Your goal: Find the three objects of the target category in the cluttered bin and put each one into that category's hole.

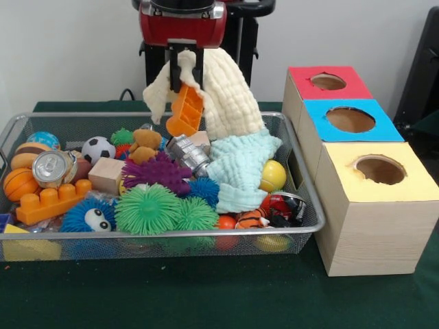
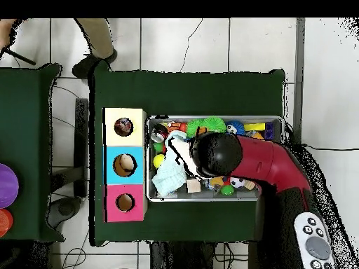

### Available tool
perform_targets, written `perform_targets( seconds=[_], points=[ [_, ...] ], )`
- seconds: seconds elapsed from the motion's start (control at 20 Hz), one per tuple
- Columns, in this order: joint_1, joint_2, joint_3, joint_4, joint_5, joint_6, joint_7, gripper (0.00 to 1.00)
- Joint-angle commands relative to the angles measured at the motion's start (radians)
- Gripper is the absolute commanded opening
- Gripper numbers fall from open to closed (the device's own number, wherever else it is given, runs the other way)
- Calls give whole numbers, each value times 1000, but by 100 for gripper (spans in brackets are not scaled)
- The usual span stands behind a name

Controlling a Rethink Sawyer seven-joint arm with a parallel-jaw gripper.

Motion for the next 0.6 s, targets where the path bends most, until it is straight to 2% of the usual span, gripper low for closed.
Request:
perform_targets(
  seconds=[0.05, 0.35, 0.6],
  points=[
    [-86, 85, 116, -63, -15, 87, -135, 0],
    [-140, 123, 152, -96, -39, 100, -172, 0],
    [-173, 123, 176, -93, -56, 103, -189, 0]
  ],
)
